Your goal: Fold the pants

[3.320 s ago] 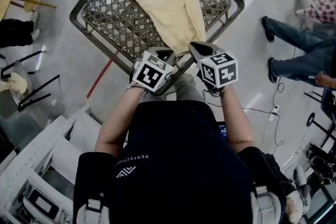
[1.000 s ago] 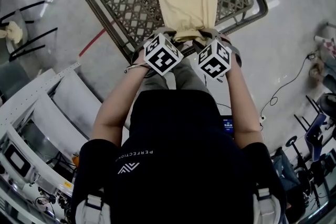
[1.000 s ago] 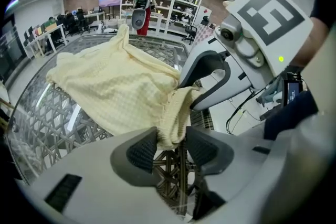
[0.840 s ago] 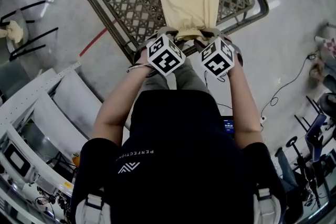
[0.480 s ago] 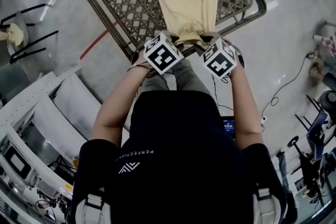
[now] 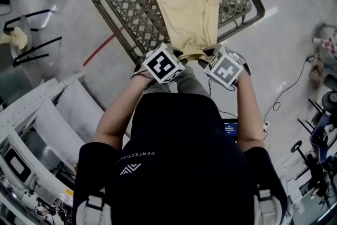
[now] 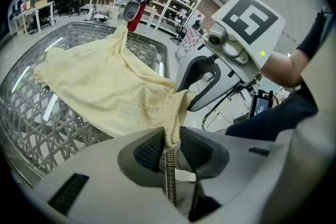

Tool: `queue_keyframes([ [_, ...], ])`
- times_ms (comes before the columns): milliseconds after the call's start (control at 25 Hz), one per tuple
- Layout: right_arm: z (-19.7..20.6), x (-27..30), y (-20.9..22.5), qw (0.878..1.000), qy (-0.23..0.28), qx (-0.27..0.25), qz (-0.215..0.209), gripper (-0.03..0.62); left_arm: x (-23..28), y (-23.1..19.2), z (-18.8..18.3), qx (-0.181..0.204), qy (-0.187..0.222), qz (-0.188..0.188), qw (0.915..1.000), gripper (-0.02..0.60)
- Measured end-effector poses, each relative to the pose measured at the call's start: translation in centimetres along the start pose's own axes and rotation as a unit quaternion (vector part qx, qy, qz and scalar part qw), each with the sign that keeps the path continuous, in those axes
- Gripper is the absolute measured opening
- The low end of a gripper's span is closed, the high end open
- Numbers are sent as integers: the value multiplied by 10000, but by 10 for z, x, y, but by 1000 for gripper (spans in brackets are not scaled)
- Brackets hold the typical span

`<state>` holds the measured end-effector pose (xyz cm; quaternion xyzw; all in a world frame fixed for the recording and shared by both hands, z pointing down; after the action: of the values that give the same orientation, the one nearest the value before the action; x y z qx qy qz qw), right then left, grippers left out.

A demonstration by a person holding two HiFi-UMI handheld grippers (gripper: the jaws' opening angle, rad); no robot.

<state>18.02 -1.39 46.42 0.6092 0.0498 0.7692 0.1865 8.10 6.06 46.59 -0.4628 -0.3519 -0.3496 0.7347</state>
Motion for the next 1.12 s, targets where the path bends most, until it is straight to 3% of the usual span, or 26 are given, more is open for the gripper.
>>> queue_keyframes([
  [480,-22,-29,-14,9997,69,197,101,146,-44,0,-5,139,318,302,9989,101],
  [880,-62,-42,-21,9926,82,1008,673,146,-81,-30,-10,1111,448,209,9926,101],
  [1120,-82,-49,-14,9879,132,1110,1079,146,-96,-49,-19,1174,565,303,9910,101],
])
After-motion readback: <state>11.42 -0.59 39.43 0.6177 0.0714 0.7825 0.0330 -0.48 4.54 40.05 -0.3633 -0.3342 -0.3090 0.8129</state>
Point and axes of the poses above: the fingertips, and each gripper's own axes: x forward along the fingers, y to its right, z out of its underside, the point moved 8 cm from there along -x, backward along the fingers, and after that the axes turned 3 degrees about -y, right-handed, at the moved point
